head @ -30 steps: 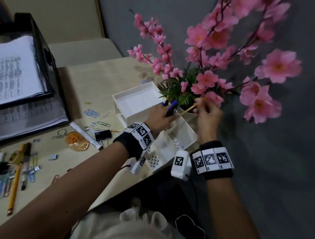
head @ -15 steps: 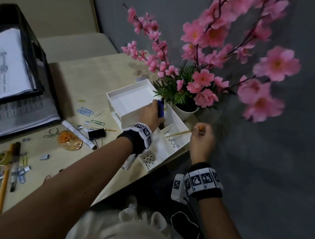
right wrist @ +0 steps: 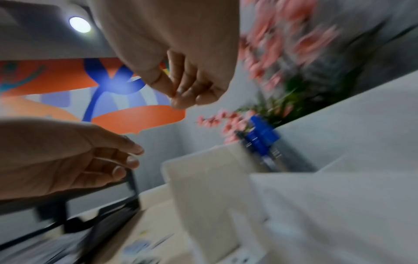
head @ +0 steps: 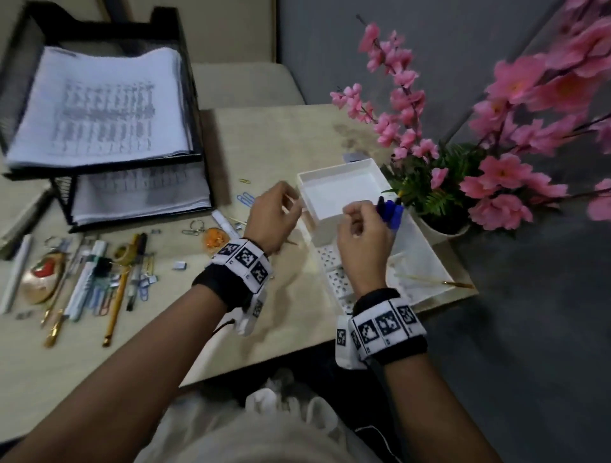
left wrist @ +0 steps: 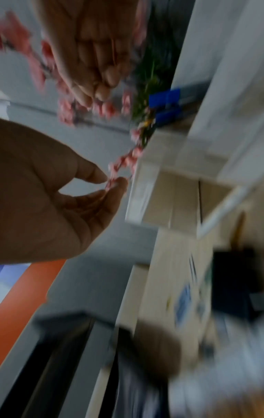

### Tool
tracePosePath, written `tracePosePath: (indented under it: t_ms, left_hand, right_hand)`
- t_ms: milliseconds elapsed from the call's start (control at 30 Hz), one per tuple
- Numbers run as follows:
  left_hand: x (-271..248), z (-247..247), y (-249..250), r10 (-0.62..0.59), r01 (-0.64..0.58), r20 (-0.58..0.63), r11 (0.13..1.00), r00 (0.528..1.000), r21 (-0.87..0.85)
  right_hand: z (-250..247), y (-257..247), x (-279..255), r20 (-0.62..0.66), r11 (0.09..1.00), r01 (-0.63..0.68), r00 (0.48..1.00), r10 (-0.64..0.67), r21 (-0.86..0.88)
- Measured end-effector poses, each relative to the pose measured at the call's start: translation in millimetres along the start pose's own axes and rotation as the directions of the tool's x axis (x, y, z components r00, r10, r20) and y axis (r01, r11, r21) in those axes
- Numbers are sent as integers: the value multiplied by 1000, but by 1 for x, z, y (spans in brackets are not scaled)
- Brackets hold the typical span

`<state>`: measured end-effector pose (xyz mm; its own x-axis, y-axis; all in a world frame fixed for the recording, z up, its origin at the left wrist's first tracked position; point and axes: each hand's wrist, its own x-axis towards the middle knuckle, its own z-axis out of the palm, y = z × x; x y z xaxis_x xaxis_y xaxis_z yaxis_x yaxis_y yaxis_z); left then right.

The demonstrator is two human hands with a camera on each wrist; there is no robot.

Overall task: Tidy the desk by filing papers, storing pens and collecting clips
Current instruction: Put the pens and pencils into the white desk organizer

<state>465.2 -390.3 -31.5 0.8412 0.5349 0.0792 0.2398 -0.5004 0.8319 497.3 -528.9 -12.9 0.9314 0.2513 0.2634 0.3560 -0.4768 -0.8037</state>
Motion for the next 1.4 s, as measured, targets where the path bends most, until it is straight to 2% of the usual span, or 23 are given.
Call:
tracePosePath:
  t_ms: [67, 133, 200, 267, 367, 467, 533, 600, 633, 667, 700, 733, 767, 833, 867, 933, 1000, 1067, 1133, 1267, 1333, 1400]
  left_hand:
    - [-10, -29, -34, -105, 105, -1, 990, 994, 92]
    - [-23, -56, -66, -200, 194, 14, 964, 980, 181]
    - [-38, -78, -91, -286, 267, 49, 935, 957, 234]
    - [-48, -96, -109, -345, 316, 76, 914, 935, 255]
    - [-59, -112, -126, -402, 373, 104, 901, 910, 222]
    - [-58, -115, -131, -432, 421, 110, 900, 895, 110]
    - [-51, -111, -125, -475, 490, 157, 869, 866, -69]
    - [-44, -103, -114, -491, 548, 263, 804, 831, -230]
    - [-40, -98, -107, -486, 566, 306, 775, 818, -283]
    - [-37, -93, -102, -485, 578, 323, 742, 813, -340]
    - [-34, -89, -97, -493, 584, 315, 702, 811, -408]
    - [-31, -87, -93, -509, 582, 287, 658, 811, -477]
    - [-27, -86, -91, -529, 571, 248, 628, 811, -528]
    - [-21, -88, -90, -547, 540, 170, 639, 819, -547]
    - [-20, -90, -90, -541, 526, 142, 668, 829, -527]
    - [-21, -94, -88, -512, 495, 104, 728, 852, -475]
    - [-24, -98, -88, -490, 469, 86, 748, 868, -470]
    - [-28, -104, -90, -497, 471, 83, 740, 864, -479]
    - [-32, -111, -96, -524, 494, 73, 735, 849, -466]
    - [-42, -119, -108, -543, 503, 42, 742, 838, -443]
    - [-46, -121, -105, -511, 481, 38, 778, 859, -404]
    - [-49, -123, -99, -448, 433, 31, 841, 894, -326]
  right_hand:
    - [37, -8, -5, 266, 997, 23, 964, -3, -74]
    - [73, -11, -15, 509, 967, 94, 860, 41, -236]
    - [101, -12, -27, 634, 905, 181, 765, 116, -384]
    - [119, -14, -37, 643, 842, 245, 751, 149, -480]
    - [129, -16, -44, 606, 795, 230, 768, 205, -561]
    - [127, -16, -46, 589, 839, 142, 772, 238, -525]
    - [122, -18, -49, 598, 907, 37, 763, 246, -420]
    - [113, -28, -54, 655, 965, -60, 723, 218, -256]
    - [109, -36, -56, 705, 979, -98, 681, 197, -180]
    - [105, -43, -56, 755, 984, -128, 632, 175, -121]
    - [102, -47, -53, 777, 986, -151, 610, 153, -75]
    - [102, -46, -46, 760, 986, -153, 633, 144, -59]
    - [104, -41, -35, 701, 988, -144, 698, 146, -63]
    - [110, -26, -9, 513, 980, -130, 838, 189, -148]
    - [113, -18, 2, 437, 966, -132, 873, 219, -221]
    - [118, -3, 17, 399, 915, -85, 881, 254, -395]
    - [122, 8, 20, 481, 831, 50, 834, 271, -554]
    - [125, 16, 16, 545, 769, 168, 796, 264, -617]
    - [127, 22, 12, 548, 748, 212, 803, 234, -630]
    - [123, 21, 6, 511, 784, 181, 838, 193, -594]
    - [114, 11, 6, 433, 859, 107, 890, 142, -501]
    - [102, -9, 8, 328, 941, 51, 942, 65, -333]
